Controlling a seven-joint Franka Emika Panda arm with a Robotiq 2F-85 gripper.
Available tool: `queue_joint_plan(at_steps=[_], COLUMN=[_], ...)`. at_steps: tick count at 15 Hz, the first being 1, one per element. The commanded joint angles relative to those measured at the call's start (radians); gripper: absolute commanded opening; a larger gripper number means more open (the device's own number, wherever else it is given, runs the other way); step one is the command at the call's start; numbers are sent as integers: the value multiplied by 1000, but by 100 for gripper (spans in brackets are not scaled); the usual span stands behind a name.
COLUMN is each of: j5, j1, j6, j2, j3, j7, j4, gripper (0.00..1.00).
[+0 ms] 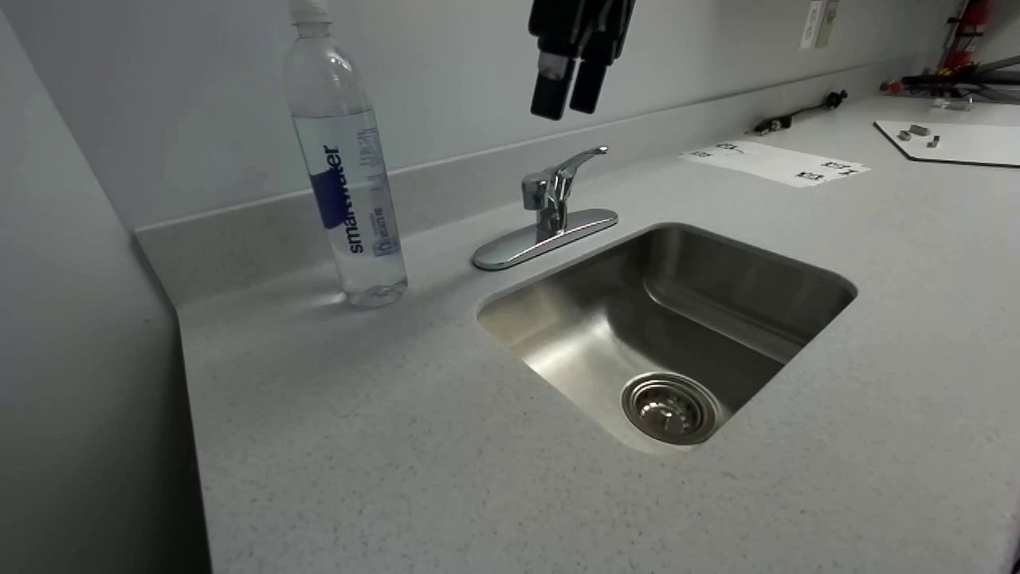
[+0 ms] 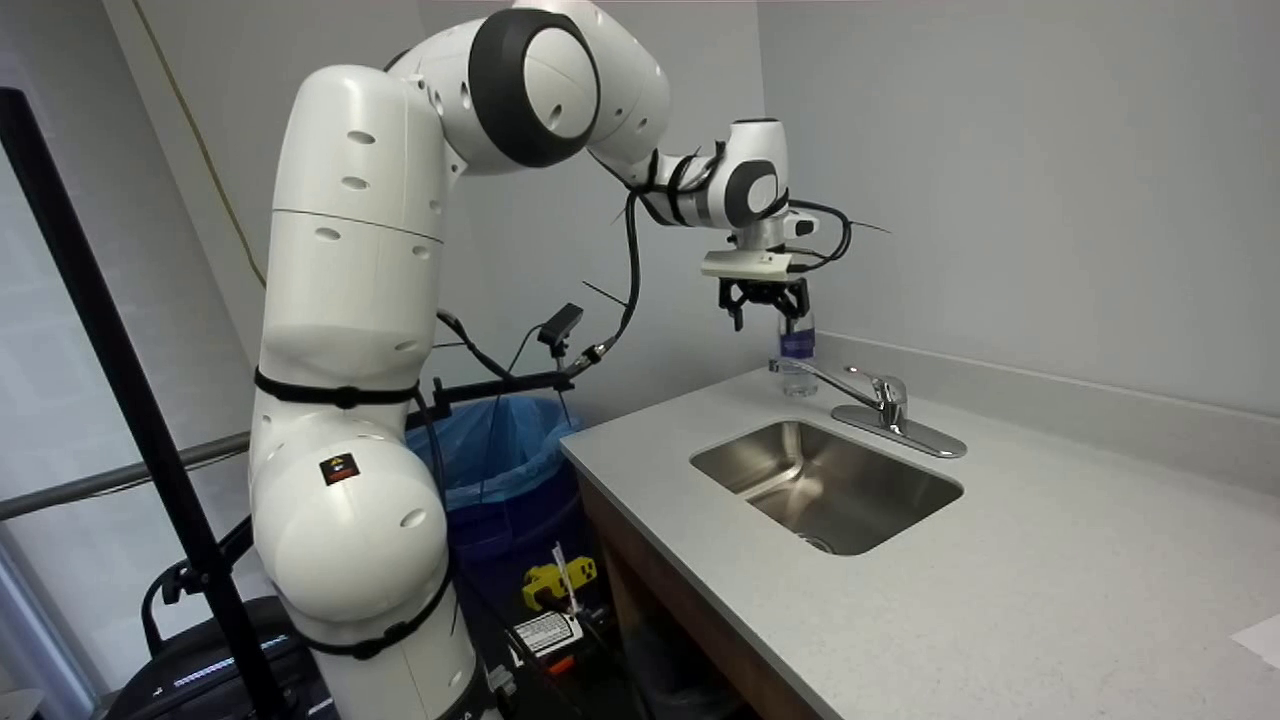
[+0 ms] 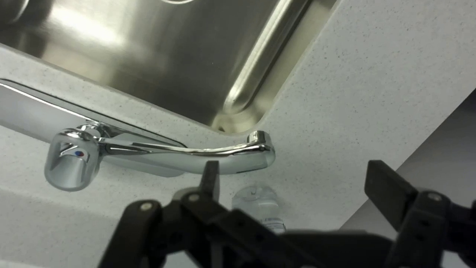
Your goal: Move the faucet to the right
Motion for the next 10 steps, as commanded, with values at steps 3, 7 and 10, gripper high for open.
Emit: queue_joint_plan(at_steps=[3,7,10], j5=[-29,-46,-59], j1=[34,51,64], j6=[126,172,197], j2=[52,88,107], j3=[-21,-22,-25], j7=[36,52,70], j4=[9,27,43], gripper=[100,100,100])
